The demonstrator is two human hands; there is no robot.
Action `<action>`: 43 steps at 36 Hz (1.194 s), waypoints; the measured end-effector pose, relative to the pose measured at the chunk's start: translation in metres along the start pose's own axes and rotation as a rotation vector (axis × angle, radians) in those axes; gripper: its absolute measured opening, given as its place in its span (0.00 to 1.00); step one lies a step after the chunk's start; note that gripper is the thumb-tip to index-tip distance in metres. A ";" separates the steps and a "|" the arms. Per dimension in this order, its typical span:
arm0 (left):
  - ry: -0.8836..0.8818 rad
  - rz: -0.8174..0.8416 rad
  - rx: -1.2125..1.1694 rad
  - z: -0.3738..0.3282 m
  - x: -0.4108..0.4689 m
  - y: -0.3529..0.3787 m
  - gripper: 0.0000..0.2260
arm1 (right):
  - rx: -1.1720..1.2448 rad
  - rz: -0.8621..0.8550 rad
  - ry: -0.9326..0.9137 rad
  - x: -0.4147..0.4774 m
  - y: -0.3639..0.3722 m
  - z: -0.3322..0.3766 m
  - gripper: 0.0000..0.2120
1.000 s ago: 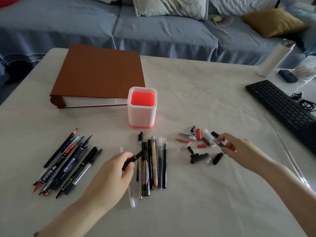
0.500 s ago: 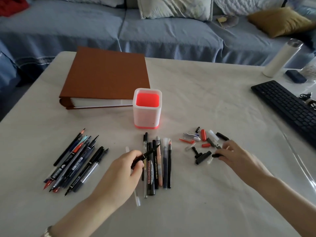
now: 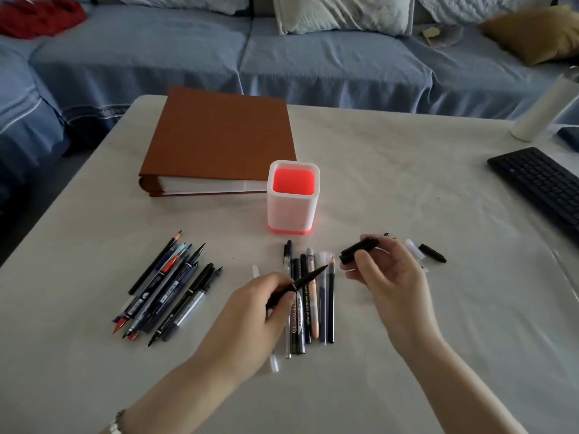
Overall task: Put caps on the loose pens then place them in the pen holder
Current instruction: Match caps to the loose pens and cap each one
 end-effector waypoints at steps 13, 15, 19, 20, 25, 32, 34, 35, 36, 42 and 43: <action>0.073 0.005 0.044 -0.005 0.000 0.004 0.05 | 0.044 0.095 0.029 -0.015 0.011 -0.004 0.10; 0.089 0.001 0.051 -0.007 0.000 0.004 0.04 | 0.052 0.097 0.040 -0.016 0.011 -0.007 0.09; 0.115 -0.025 0.065 -0.010 0.001 0.003 0.03 | 0.069 0.110 0.040 -0.016 0.011 -0.008 0.09; 0.114 -0.022 0.063 -0.010 0.002 0.003 0.03 | 0.072 0.117 0.043 -0.016 0.011 -0.009 0.09; 0.070 -0.010 0.007 -0.007 0.005 0.007 0.05 | 0.028 0.139 -0.012 -0.019 0.013 -0.010 0.11; -0.321 0.199 -0.345 0.011 0.012 0.022 0.08 | -0.122 0.246 -0.025 -0.018 0.007 -0.008 0.12; -0.357 0.266 -0.213 0.022 0.015 0.022 0.06 | -0.254 0.389 0.076 -0.014 0.009 -0.019 0.11; -0.343 0.271 -0.120 0.027 0.017 0.021 0.06 | -0.391 0.460 0.093 -0.010 0.008 -0.027 0.11; -0.320 0.244 -0.039 0.031 0.019 0.019 0.06 | -0.561 0.483 0.069 -0.003 0.004 -0.034 0.11; -0.288 -0.068 -0.043 0.045 0.020 -0.008 0.07 | -0.994 0.003 -0.015 0.071 -0.047 -0.041 0.10; -0.300 -0.109 -0.106 0.045 0.019 -0.011 0.06 | -1.039 -0.021 0.004 0.083 -0.052 -0.043 0.12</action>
Point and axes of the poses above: each hand's wrist, its own x-axis towards the middle knuckle, its own y-axis out of the palm, z = x × y, the point moved 5 cm from there along x, towards the middle knuckle, and after that the axes turned 9 degrees about -x, right-handed, at the moved point
